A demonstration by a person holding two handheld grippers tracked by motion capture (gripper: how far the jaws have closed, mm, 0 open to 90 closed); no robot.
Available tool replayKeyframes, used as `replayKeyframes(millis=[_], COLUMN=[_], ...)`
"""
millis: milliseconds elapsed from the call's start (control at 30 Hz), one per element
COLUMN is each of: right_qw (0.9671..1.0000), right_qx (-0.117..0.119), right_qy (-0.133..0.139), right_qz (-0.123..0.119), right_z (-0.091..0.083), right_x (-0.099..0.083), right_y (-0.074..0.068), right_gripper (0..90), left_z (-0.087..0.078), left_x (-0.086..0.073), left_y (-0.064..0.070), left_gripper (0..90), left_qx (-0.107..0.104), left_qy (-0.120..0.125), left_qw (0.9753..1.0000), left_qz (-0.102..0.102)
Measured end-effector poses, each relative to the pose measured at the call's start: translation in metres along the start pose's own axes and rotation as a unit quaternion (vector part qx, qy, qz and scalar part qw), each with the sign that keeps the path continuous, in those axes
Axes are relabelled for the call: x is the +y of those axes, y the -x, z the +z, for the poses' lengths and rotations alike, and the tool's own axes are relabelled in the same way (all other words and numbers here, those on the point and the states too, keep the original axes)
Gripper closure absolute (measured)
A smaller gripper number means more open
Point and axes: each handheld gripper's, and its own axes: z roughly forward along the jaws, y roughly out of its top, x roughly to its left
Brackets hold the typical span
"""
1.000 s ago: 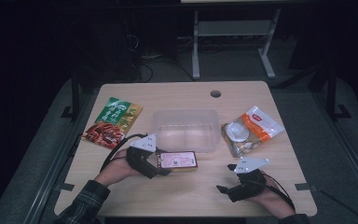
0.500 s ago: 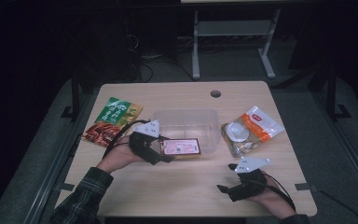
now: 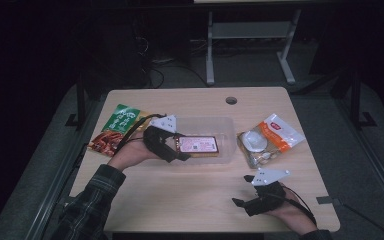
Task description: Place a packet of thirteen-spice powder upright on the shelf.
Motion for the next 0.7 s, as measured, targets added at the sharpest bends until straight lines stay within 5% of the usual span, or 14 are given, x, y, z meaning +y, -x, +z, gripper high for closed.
replayKeyframes(millis=[700], right_qw=[1.0], right_qx=[0.002], right_qy=[0.005], right_qz=[0.001], right_z=[-0.001], right_x=[0.0], right_y=[0.0], right_gripper=[14.2], left_z=[0.034], left_x=[0.032], left_y=[-0.044], left_gripper=[31.5], left_qx=[-0.008], left_qy=[-0.037], left_qw=[0.9993], left_qz=[-0.001])
